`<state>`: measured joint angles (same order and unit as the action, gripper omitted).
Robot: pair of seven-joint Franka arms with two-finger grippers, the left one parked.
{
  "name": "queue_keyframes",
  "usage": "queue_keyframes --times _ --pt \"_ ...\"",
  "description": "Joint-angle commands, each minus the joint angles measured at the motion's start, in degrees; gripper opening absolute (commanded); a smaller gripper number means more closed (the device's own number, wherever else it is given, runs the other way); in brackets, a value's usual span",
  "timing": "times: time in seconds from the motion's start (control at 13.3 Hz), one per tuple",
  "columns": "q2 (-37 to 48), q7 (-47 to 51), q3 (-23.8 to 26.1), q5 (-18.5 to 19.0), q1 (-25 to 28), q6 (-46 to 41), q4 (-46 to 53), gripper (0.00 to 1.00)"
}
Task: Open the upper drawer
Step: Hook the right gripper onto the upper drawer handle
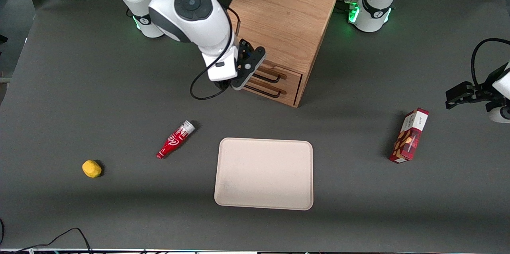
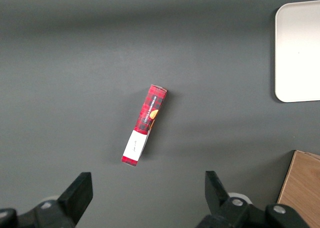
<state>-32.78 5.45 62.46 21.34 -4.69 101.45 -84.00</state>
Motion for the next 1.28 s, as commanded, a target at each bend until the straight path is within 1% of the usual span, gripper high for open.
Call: queue_keyframes --times 0.0,0.3,0.68,0.9,1.05,1.2 --pt "-3.6 0.4 0.6 4.6 0.6 1.6 -0.1 1.00" --pt "-8.1 1.7 0.6 8.7 2.7 2.4 -0.1 1.00" --pt "-8.9 1.7 -0.3 9.0 2.8 3.5 -0.1 1.00" --pt "-10.4 1.2 -0.7 10.9 2.9 3.9 0.2 1.00" --pt "-11.1 1.0 -1.6 11.6 2.9 4.0 1.0 1.00" --pt "-11.9 -1.7 -2.5 11.6 3.0 3.9 3.4 1.00"
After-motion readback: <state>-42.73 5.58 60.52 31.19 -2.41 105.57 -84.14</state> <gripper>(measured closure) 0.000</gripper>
